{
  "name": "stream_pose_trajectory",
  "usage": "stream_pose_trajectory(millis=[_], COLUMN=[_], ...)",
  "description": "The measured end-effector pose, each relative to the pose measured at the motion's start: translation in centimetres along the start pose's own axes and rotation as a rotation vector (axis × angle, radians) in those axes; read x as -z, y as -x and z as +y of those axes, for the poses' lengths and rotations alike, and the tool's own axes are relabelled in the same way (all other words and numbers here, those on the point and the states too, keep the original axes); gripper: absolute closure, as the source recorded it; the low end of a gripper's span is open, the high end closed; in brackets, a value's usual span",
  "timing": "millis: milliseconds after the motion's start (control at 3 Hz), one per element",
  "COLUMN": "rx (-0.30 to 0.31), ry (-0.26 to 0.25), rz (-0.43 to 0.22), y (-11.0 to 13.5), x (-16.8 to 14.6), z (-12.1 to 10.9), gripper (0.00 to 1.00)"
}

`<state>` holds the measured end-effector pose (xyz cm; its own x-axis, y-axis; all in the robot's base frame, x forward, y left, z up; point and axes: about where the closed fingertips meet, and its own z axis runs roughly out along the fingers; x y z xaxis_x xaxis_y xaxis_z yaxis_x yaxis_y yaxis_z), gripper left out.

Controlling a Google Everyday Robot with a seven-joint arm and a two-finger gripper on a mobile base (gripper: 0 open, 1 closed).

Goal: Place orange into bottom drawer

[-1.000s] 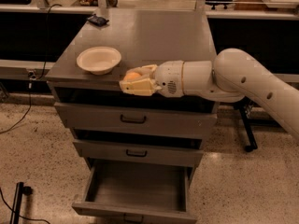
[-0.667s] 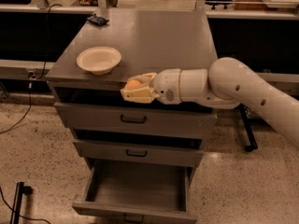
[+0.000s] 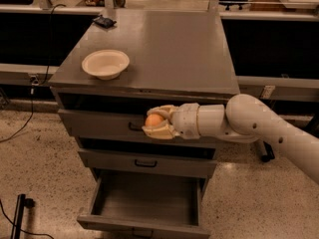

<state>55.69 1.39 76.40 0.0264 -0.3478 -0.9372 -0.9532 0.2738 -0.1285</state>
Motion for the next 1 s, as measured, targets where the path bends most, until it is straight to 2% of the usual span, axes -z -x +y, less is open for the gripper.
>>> stream_pose_trajectory(millis=[333,667,1000], rx=[0.059,0.070,0.045], ry=[-0.016,-0.019,0.010], rz=[0.005,0.006,0.050], y=[-2.4,-2.6,-7.3], x=[1.2,1.3,-1.0], z=[0.4,0.4,1.5], gripper=[1.00,1.00,1.00])
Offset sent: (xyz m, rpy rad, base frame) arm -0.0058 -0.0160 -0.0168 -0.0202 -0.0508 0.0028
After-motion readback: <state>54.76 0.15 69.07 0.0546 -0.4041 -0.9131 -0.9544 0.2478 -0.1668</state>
